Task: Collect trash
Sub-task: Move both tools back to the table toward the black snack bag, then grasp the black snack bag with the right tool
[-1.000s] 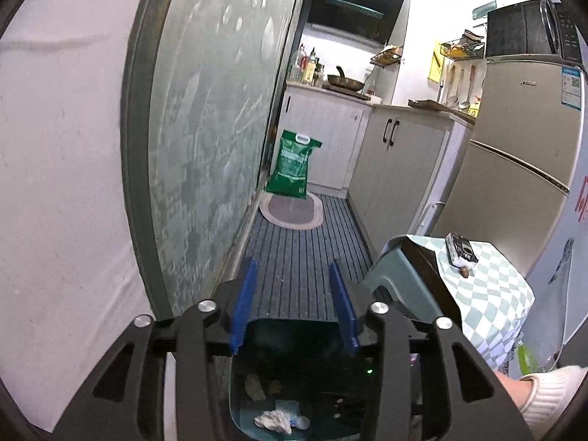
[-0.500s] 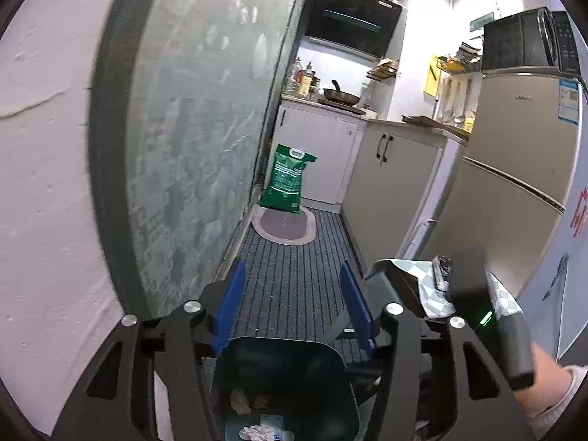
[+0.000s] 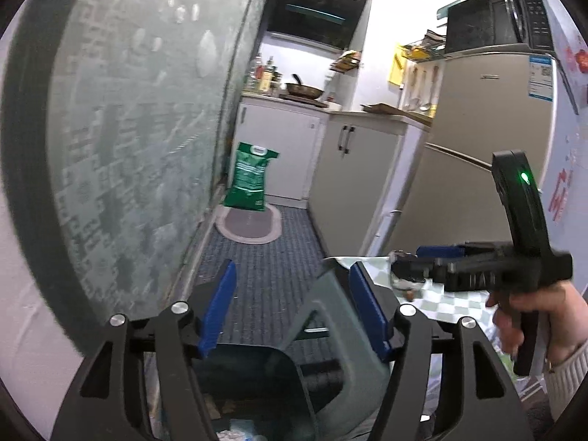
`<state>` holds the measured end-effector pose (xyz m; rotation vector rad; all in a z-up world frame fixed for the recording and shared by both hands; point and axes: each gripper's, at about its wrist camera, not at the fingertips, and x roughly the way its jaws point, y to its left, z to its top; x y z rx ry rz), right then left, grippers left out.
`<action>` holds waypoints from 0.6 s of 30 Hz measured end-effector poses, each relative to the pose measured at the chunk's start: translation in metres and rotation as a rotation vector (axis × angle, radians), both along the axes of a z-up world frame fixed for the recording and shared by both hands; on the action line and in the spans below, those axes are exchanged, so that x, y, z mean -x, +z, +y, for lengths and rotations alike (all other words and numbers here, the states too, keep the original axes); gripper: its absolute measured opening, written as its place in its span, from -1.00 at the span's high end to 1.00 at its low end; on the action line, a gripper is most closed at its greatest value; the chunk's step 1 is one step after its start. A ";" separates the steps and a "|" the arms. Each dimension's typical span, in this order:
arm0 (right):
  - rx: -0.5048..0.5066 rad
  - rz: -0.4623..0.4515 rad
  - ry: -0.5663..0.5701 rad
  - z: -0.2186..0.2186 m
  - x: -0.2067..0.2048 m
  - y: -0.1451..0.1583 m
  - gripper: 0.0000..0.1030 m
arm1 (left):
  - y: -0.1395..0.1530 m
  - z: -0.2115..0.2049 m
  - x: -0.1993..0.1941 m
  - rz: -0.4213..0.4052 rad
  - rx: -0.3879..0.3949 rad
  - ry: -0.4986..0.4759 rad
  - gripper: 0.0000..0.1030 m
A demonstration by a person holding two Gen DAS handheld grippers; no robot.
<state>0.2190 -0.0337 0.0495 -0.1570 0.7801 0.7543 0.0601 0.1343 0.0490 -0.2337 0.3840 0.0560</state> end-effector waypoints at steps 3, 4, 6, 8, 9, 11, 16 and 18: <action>-0.017 0.033 -0.088 -0.022 -0.019 0.004 -0.63 | -0.003 -0.011 -0.011 0.016 0.007 -0.025 -0.32; -0.019 0.042 -0.110 -0.026 -0.022 0.003 -0.68 | -0.005 -0.016 -0.015 0.027 0.010 -0.031 -0.33; -0.017 0.081 -0.159 -0.035 -0.035 0.001 -0.73 | -0.010 -0.026 -0.024 0.057 0.020 -0.062 -0.33; -0.030 0.127 -0.211 -0.043 -0.045 -0.005 -0.74 | -0.014 -0.038 -0.033 0.079 0.012 -0.087 -0.34; -0.022 0.145 -0.243 -0.046 -0.050 -0.009 -0.74 | -0.016 -0.043 -0.036 0.085 0.008 -0.098 -0.34; 0.009 0.161 -0.291 -0.051 -0.056 -0.014 -0.75 | -0.019 -0.051 -0.041 0.096 0.010 -0.125 -0.36; 0.096 0.219 -0.377 -0.051 -0.075 -0.036 -0.77 | -0.028 -0.066 -0.053 0.130 0.009 -0.178 -0.37; 0.113 0.244 -0.391 -0.052 -0.083 -0.044 -0.77 | -0.033 -0.071 -0.058 0.150 0.019 -0.198 -0.37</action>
